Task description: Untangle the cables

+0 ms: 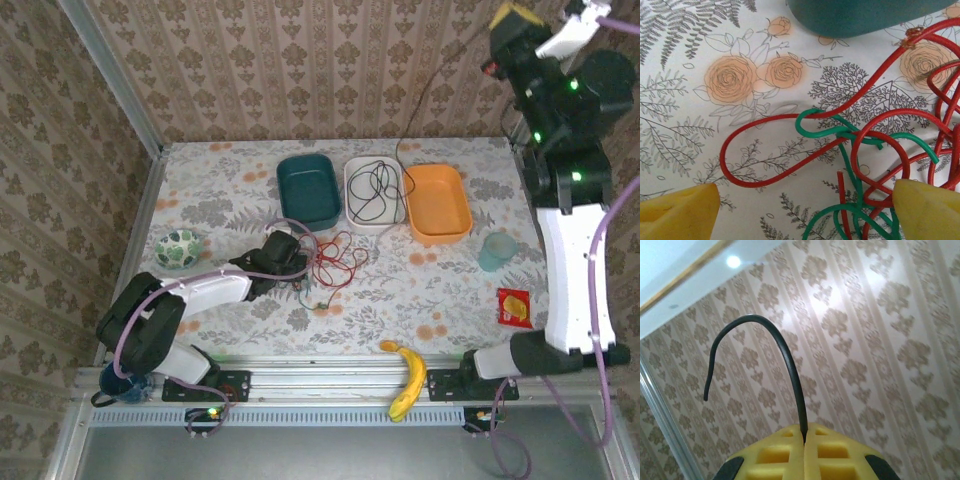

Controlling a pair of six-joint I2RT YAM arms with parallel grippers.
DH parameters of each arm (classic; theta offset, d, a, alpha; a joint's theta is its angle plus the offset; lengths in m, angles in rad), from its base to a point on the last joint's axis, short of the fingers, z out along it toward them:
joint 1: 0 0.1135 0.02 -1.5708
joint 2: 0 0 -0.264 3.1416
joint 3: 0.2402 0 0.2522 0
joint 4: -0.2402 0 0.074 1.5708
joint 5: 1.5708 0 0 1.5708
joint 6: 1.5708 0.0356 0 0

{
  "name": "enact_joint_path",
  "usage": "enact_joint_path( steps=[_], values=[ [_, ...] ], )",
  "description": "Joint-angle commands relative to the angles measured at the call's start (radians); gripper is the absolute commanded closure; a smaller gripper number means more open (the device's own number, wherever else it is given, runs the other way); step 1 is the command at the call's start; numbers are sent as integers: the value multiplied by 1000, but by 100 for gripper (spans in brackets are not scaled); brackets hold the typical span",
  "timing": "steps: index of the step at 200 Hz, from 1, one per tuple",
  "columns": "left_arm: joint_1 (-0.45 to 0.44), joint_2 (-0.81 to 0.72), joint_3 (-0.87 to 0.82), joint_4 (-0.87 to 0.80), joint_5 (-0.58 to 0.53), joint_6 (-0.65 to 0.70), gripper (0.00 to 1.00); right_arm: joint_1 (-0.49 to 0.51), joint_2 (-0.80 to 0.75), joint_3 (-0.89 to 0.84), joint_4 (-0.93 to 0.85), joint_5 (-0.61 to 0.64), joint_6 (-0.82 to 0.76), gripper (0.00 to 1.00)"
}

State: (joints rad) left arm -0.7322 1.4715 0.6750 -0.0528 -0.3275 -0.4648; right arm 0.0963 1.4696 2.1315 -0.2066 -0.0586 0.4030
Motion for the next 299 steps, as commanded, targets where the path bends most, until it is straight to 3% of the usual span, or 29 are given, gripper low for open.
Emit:
enact_joint_path(
  steps=[1,40,61,96,129,165,223,299],
  values=[
    [-15,26,-11,-42,-18,-46,10,52,143,174,6,104,-99,100],
    [-28,37,3,-55,-25,-49,9,124,428,550,-197,208,-216,100],
    [-29,40,9,-71,-33,-47,9,143,496,579,-304,217,-217,100],
    [-28,41,11,-78,-41,-43,9,192,423,257,-280,205,-205,100],
    [-30,52,14,-74,-37,-47,9,227,315,-98,-180,282,-199,100],
    [-35,77,29,-76,-37,-40,9,229,266,-368,-117,320,-136,100],
    [-49,77,31,-82,-42,-43,9,216,280,-553,-133,398,-44,100],
    [-53,75,35,-89,-42,-30,9,210,358,-606,-223,444,-48,100]
  ],
)
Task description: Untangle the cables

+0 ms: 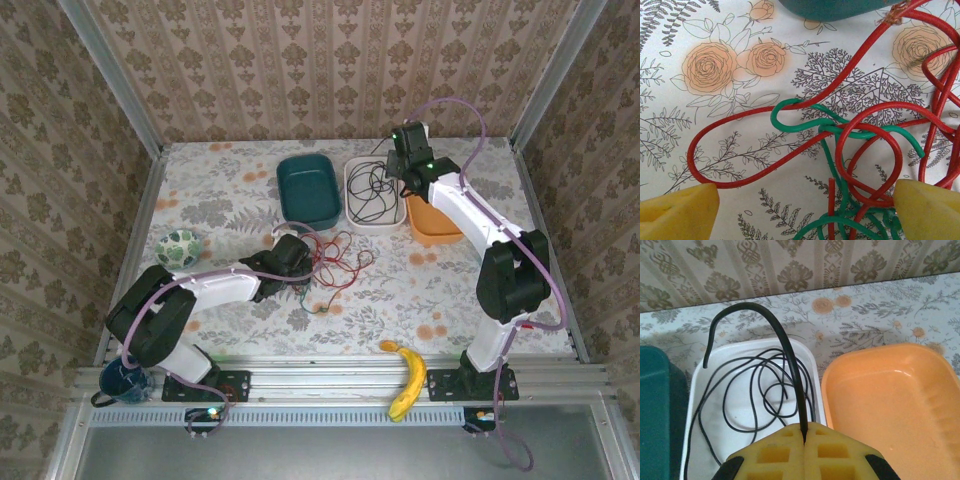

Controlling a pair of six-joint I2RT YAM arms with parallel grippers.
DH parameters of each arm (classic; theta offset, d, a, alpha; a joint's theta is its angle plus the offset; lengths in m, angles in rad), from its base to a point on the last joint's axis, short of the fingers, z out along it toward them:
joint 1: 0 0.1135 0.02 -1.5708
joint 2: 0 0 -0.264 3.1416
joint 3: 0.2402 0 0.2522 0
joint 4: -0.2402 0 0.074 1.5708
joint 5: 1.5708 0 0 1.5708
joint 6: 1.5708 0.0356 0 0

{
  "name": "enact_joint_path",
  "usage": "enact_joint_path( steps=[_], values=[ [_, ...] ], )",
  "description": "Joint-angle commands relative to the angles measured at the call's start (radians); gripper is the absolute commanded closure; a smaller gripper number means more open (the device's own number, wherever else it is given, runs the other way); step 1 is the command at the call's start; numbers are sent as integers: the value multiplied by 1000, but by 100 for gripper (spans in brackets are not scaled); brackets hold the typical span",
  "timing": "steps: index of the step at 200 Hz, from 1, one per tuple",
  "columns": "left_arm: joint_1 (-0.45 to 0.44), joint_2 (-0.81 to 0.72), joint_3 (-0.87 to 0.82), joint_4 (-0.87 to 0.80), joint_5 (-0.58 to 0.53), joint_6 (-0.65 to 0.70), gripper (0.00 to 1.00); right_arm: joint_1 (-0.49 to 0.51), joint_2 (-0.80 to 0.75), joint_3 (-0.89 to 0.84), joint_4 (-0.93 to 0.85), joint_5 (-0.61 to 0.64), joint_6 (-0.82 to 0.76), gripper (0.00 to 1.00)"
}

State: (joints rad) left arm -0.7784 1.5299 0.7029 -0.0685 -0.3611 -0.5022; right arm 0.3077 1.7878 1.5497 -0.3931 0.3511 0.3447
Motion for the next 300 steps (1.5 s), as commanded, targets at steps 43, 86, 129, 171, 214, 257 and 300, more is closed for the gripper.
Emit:
enact_joint_path(
  steps=[43,86,129,171,214,257,300],
  values=[
    [-8,13,15,-68,-1,21,8,3,122,-28,-48,-9,20,100],
    [-12,10,14,-73,-3,16,8,3,222,0,-76,-113,33,100],
    [-21,1,7,-67,-6,11,8,4,230,-6,-54,-146,57,91],
    [-20,-17,0,-53,-21,5,8,2,103,-40,15,-87,55,54],
    [-19,-36,-23,-8,-11,-7,8,7,-21,-108,24,-110,49,51],
    [-9,-83,-74,72,39,-6,9,40,-136,-240,49,-238,-1,51],
    [23,-101,-100,122,105,-7,10,71,-175,-319,48,-446,5,53]
  ],
)
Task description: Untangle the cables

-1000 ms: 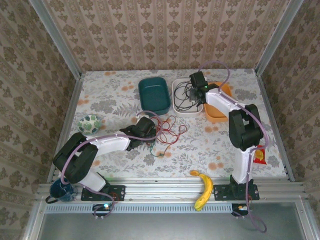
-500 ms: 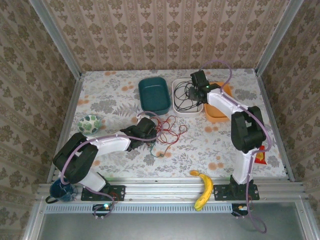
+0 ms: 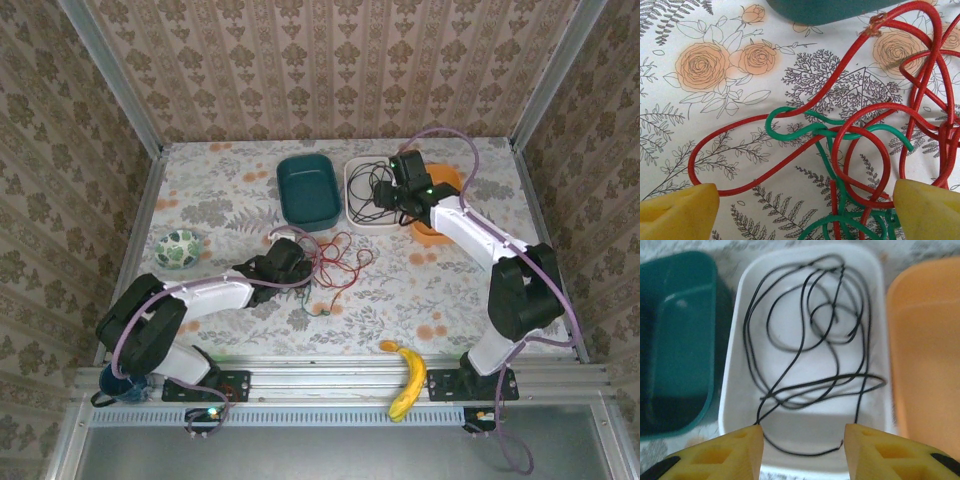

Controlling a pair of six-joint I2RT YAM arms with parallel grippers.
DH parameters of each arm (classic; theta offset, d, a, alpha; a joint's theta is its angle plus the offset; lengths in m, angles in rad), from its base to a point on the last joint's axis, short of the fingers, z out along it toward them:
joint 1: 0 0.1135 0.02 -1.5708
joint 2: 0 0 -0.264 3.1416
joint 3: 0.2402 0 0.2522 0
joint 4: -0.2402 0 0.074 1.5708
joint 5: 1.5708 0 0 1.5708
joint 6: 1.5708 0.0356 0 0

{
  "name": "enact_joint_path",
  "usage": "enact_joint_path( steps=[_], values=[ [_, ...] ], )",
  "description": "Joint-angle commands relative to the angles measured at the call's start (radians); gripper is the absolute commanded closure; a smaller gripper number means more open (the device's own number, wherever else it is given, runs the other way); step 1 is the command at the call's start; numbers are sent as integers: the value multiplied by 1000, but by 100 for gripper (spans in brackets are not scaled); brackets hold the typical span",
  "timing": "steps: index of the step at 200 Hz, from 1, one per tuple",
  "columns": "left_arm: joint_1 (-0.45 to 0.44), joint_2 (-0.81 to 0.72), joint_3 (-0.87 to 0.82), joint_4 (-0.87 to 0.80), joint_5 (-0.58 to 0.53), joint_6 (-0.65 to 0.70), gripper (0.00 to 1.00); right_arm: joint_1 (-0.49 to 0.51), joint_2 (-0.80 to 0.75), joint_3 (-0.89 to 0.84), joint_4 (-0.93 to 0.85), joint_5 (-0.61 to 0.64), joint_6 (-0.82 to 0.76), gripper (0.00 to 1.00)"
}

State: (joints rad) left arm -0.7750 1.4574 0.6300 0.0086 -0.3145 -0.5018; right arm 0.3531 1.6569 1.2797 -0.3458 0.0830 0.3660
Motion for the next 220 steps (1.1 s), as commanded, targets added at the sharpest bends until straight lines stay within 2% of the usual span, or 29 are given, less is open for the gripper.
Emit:
enact_joint_path(
  steps=[1,48,69,92,144,157,169,181,220],
  values=[
    [21,-29,-29,47,60,-7,10,28,-45,-51,2,-185,-16,53],
    [62,-56,-71,135,191,11,11,199,-22,-133,54,-442,-59,55],
    [76,-62,-69,127,203,18,11,258,27,-136,57,-525,-63,55],
    [88,-67,-64,109,197,19,11,296,85,-123,32,-559,-67,55],
    [91,-71,-67,94,189,24,11,308,151,-130,-8,-578,-74,56],
    [91,-69,-67,92,188,27,11,307,158,-127,-16,-557,-74,65],
    [91,-67,-67,92,187,29,11,305,152,-124,-18,-524,-76,84],
    [93,-63,-67,90,185,29,12,301,131,-127,-15,-470,-73,98],
    [96,-17,-63,98,184,29,20,225,-26,-149,34,-359,-7,100]
  ],
)
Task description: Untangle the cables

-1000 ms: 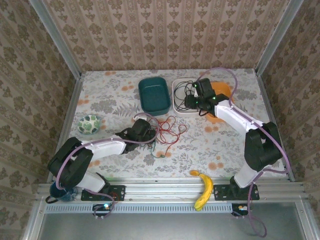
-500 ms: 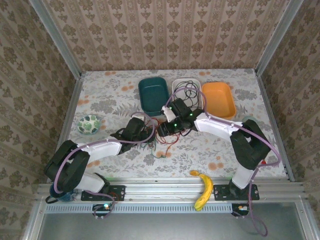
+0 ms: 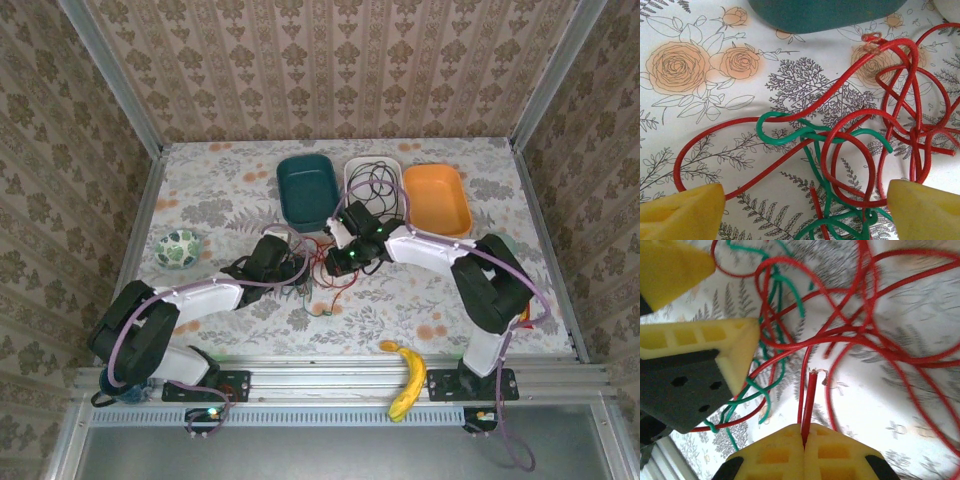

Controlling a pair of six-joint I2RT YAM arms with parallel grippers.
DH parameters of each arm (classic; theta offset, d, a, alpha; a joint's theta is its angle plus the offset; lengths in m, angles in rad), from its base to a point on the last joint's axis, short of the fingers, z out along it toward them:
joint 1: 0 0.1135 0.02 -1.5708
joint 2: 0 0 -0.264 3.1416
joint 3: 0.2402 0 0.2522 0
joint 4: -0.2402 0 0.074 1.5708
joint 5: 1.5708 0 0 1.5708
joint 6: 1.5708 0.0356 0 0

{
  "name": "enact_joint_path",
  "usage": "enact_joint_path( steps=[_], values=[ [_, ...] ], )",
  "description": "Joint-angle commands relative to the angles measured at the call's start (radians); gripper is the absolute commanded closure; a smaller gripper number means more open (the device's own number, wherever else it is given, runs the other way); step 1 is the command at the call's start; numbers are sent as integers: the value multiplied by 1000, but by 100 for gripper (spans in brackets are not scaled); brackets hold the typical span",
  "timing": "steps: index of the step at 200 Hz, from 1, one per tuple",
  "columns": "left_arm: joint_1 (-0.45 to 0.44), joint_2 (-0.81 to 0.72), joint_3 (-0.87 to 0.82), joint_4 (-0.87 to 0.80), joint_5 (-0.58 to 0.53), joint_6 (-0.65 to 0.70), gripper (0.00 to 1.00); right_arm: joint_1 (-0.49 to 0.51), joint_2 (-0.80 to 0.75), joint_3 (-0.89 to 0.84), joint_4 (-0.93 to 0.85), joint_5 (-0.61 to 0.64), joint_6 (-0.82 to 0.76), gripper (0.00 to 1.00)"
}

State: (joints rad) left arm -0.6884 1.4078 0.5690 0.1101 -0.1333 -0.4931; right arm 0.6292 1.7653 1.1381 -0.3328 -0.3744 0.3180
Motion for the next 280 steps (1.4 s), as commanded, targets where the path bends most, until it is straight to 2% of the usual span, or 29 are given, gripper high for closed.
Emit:
enact_joint_path(
  steps=[1,42,112,157,196,247,280],
  values=[
    [9,35,-1,-3,3,20,20,-53,-139,-7,22,100,43,100],
    [12,156,6,23,13,24,33,-78,-294,40,24,239,52,100],
    [9,211,4,34,23,13,31,-117,-557,70,92,673,8,100],
    [9,227,-3,27,17,7,30,-159,-673,80,156,846,-51,100],
    [8,221,-3,15,15,9,22,-243,-750,71,170,928,-51,100],
    [6,206,-4,-3,28,25,15,-313,-792,70,159,946,-49,100],
    [6,200,-10,-15,19,18,13,-399,-806,92,163,943,-16,100]
  ],
)
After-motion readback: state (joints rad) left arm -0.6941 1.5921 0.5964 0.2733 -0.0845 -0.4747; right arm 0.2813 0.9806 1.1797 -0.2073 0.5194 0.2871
